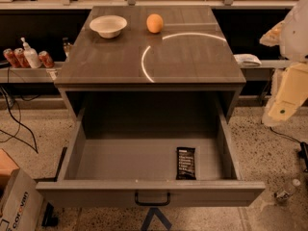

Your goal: Pick rxbar chocolate from top drawer and place on counter

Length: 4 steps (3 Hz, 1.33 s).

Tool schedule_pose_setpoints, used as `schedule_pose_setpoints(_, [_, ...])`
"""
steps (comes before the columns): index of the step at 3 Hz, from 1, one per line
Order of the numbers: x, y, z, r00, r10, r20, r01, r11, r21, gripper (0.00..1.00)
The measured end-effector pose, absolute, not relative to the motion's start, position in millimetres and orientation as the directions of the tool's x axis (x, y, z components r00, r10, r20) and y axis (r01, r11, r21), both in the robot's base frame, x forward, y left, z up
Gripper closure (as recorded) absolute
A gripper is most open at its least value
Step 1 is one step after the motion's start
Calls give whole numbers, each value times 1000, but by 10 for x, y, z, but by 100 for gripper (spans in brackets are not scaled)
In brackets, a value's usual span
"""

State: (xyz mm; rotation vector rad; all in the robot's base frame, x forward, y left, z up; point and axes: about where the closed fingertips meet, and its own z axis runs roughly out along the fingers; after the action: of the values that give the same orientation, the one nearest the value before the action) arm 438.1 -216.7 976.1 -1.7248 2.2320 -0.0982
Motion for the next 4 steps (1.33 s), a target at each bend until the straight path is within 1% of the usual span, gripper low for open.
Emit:
schedule_pose_setpoints(1, [4381,-2166,9761,-221,-953,-207,-931,270,-245,0])
schedule_pose_setpoints(2, [4389,-2149,9693,-213,-947,-241,-928,273,-253,0])
schedule_pose_setpoints(4, [4435,-2155,9335,-187,-893,-410,-932,293,-215,0])
